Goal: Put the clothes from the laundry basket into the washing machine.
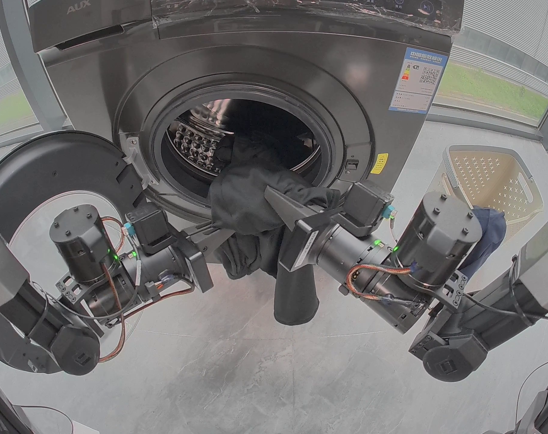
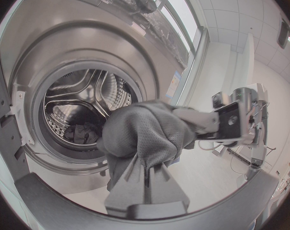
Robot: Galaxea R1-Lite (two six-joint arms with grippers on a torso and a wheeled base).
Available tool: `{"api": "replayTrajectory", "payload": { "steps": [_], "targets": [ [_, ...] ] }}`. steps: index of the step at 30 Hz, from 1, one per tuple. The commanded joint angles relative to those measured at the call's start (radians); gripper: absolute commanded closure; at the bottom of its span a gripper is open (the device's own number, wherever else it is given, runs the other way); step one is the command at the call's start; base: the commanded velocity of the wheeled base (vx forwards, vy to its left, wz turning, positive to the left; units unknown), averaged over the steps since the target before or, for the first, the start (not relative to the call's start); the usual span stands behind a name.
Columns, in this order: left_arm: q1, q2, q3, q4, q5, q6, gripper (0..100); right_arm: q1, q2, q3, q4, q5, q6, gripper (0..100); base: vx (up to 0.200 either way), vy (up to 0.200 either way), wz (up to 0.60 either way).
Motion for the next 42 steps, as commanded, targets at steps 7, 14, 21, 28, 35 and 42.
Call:
{"api": "replayTrajectory", "payload": {
  "steps": [7,14,21,28,35,42],
  "targets": [
    [-0.066,-0.229,0.257,-0.034,0.0,0.01,100,-0.009,0.09,-0.015,-0.031,0.001,-0.019,100,0.0,0.0,0.0],
    [-0.083,-0.249,0.259,-0.032,0.004,0.01,100,-0.009,0.085,-0.006,-0.038,-0.001,-0.021,100,0.0,0.0,0.0],
    [-0.077,-0.249,0.252,-0.034,0.0,0.0,100,-0.007,0.084,0.012,-0.043,-0.001,-0.021,100,0.0,0.0,0.0],
    [-0.063,-0.252,0.213,-0.037,0.001,-0.046,100,-0.009,0.081,0.078,-0.044,0.001,-0.021,0,0.0,0.0,0.0],
    [-0.062,-0.25,0.179,-0.057,0.029,-0.121,100,-0.023,0.075,0.201,-0.078,0.001,-0.039,0,0.0,0.0,0.0],
    [-0.062,-0.237,0.162,-0.071,0.037,-0.124,100,-0.027,0.081,0.308,-0.081,0.002,-0.045,0,0.0,0.0,0.0]
  ]
}}
